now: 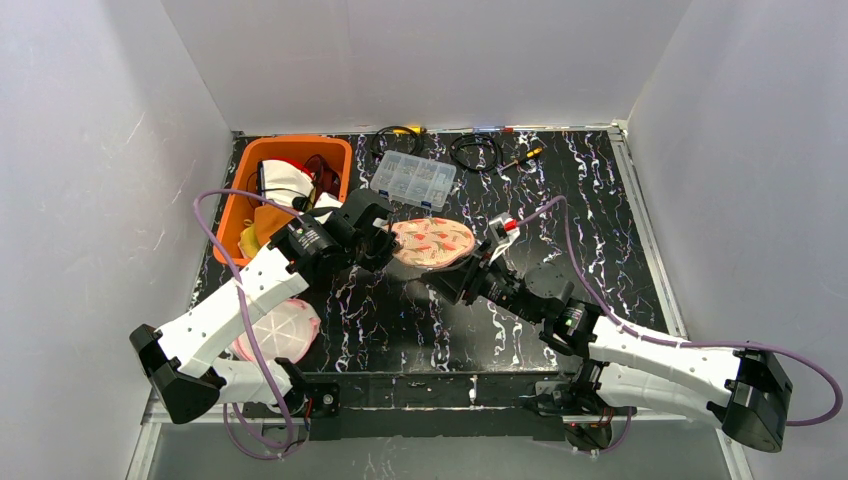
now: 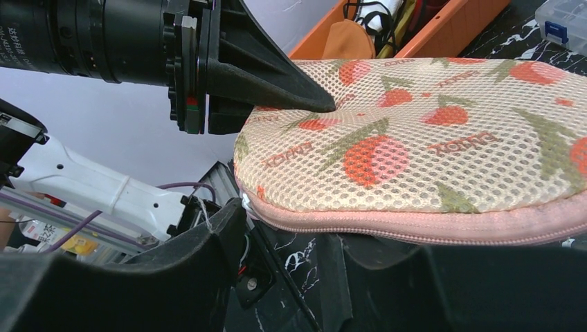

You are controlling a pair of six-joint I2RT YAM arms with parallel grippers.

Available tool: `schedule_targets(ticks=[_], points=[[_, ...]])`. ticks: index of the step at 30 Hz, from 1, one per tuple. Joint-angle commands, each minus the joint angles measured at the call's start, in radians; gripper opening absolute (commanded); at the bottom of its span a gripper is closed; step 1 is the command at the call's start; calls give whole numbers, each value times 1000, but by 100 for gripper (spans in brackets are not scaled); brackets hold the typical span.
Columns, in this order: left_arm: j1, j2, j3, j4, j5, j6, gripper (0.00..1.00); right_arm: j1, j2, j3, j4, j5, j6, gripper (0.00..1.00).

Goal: Unzip the laundry bag and remove the bra
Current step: Unzip the laundry bag at the center of the board.

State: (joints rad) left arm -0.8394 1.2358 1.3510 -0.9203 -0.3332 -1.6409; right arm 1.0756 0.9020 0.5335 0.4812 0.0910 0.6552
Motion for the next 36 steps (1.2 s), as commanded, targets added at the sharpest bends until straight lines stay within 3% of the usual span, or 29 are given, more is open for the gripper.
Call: schedule_targets(ticks=[1,21,26,34,36], points=[[3,-30,3,-35,-48,-9,0,3,-25,10,91,6,0,47],[2,-44,-10,-38,-68,-15,0,4,-34,-12,106,-12,9,19],[3,-47,-18,-38,-69,-16,0,3,-43,-15,83,-14,3,1],[2,-52,-23,-38,-70,-19,0,3,-69,-18,43,-7,2,2],[3,-52,-21,-38,-69,-21,0,4,-70,-22,38,-11,8,27]])
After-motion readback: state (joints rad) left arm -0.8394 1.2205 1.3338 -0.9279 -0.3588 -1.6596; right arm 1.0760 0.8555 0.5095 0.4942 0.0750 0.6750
